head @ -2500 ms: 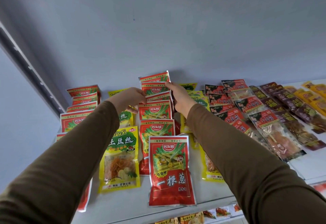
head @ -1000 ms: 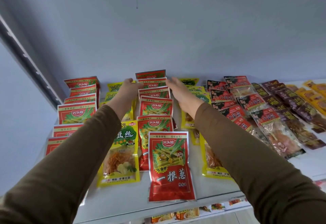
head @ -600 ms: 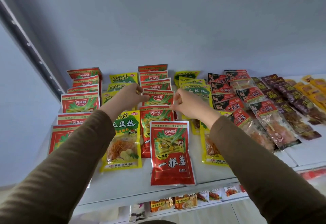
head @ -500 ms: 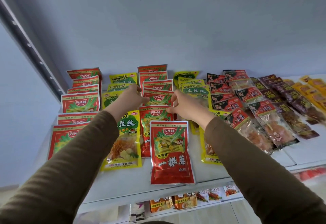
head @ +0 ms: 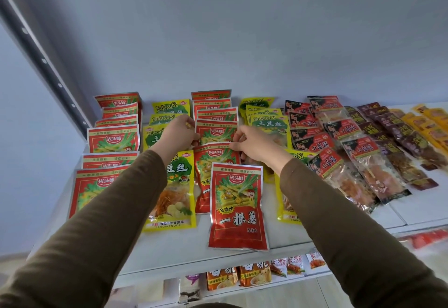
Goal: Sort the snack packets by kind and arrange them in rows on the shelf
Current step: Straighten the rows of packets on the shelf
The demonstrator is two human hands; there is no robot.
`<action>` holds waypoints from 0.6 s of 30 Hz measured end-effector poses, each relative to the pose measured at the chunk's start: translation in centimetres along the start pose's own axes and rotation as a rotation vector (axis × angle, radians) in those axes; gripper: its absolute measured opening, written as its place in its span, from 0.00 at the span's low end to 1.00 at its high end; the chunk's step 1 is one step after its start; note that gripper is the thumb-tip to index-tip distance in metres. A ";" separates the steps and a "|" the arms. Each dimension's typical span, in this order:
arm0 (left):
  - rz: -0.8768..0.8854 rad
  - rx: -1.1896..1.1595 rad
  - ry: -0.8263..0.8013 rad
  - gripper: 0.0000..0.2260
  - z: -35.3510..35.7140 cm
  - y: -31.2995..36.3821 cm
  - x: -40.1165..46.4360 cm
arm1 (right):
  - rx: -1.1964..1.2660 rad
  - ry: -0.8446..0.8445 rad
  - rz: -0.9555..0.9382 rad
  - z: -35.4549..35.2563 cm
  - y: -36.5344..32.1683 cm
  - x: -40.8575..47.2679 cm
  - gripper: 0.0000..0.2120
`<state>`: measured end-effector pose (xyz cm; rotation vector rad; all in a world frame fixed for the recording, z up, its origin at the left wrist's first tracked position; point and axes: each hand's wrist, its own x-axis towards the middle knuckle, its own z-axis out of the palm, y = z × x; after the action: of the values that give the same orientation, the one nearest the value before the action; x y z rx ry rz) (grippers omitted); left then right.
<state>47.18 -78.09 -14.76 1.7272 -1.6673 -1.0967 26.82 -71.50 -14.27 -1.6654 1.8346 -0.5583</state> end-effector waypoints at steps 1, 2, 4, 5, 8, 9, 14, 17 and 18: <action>0.001 0.003 0.000 0.11 0.0 -0.1 0.1 | -0.022 0.005 -0.006 0.1 0.0 0.0 0.07; 0.003 0.004 0.000 0.12 -0.1 -0.2 0.1 | -0.053 0.015 -0.017 0.2 0.0 0.1 0.07; 0.006 0.001 -0.004 0.12 -0.2 -0.2 0.1 | -0.085 0.045 -0.031 0.4 0.0 0.2 0.06; 0.007 0.004 0.000 0.12 -0.2 -0.2 0.1 | -0.083 0.064 -0.033 0.5 0.0 0.4 0.06; 0.022 0.031 0.011 0.10 -0.5 -0.1 0.0 | -0.083 0.126 -0.030 0.6 -0.1 0.8 0.06; 0.031 0.051 0.015 0.09 -0.6 0.0 -0.1 | -0.086 0.144 -0.030 0.6 -0.1 1.0 0.06; 0.218 0.376 0.190 0.14 -1.1 0.8 -1.6 | -0.107 0.180 -0.044 0.7 0.1 1.5 0.06; 0.446 0.451 0.175 0.13 -0.8 2.2 -5.1 | -0.112 0.193 -0.057 0.5 0.4 1.4 0.06; 0.497 0.469 0.075 0.13 -0.2 2.4 -6.4 | -0.106 0.191 -0.063 0.5 0.5 1.4 0.07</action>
<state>46.44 -72.21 -11.37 1.4454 -2.2643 -0.4292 26.74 -72.78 -15.12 -1.7978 1.9829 -0.6780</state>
